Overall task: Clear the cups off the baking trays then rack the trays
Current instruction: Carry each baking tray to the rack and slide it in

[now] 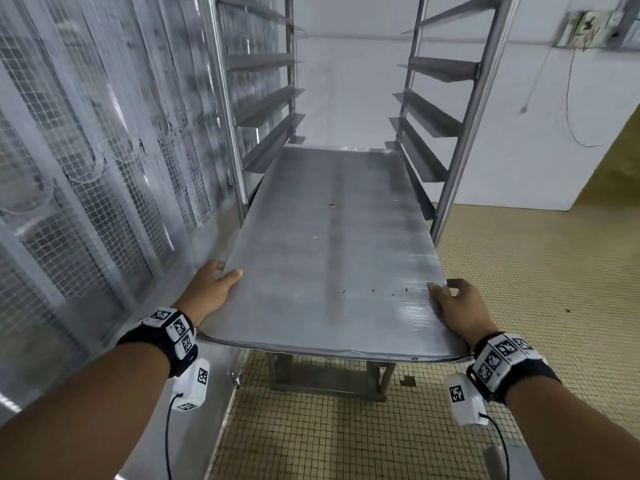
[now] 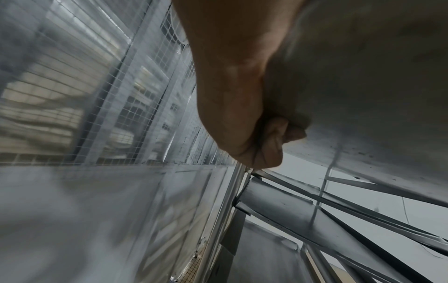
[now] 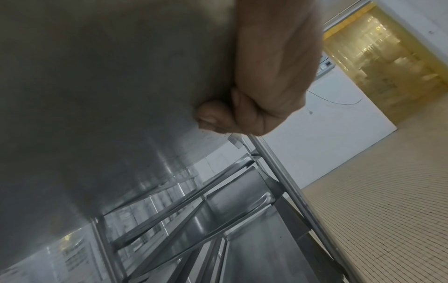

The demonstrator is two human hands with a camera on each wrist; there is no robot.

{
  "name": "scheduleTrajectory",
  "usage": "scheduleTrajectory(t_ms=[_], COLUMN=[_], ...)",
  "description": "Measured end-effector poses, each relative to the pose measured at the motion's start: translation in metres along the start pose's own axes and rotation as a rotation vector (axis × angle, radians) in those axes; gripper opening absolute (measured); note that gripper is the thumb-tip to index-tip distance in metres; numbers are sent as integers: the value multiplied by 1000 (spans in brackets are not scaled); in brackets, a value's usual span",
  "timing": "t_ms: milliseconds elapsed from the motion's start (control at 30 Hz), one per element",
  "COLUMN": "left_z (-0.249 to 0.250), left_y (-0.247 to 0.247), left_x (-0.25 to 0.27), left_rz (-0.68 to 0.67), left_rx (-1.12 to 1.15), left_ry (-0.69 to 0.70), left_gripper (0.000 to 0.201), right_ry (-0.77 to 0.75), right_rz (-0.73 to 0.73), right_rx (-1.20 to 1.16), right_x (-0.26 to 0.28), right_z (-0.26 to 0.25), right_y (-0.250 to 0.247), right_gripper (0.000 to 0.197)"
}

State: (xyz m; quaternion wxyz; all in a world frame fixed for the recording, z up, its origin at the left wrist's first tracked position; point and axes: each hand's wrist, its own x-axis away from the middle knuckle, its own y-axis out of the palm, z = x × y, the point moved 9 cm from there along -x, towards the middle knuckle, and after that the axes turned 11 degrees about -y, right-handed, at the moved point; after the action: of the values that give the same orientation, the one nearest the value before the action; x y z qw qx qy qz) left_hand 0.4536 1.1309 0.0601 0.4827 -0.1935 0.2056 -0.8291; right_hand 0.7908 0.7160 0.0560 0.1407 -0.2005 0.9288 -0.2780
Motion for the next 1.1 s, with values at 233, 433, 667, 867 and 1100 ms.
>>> scheduleTrajectory(t_ms=[233,433,667,867,1100], left_z=[35,32,32,27,23], left_y=[-1,0,2,2,-6], left_x=[-30,-47,-48,-43,-38], left_rz=[-23,-90,-123,-222,-198], left_rx=[-16,32,80,89,-78], left_ry=[-2,-12,-34,-68,-33], left_gripper=[21,37,42,45,109], right_ry=[-8,-37,-418,-578,-709], right_rz=[-25,-110,-28,-274,-394], right_rx=[47,182,293,337,523], right_x=[-33,-35,2,60,89], right_z=[-26,-44,-132,-174,-173], right_y=[-3,-7,-15,56,96], right_gripper=[50,54,47,68,89])
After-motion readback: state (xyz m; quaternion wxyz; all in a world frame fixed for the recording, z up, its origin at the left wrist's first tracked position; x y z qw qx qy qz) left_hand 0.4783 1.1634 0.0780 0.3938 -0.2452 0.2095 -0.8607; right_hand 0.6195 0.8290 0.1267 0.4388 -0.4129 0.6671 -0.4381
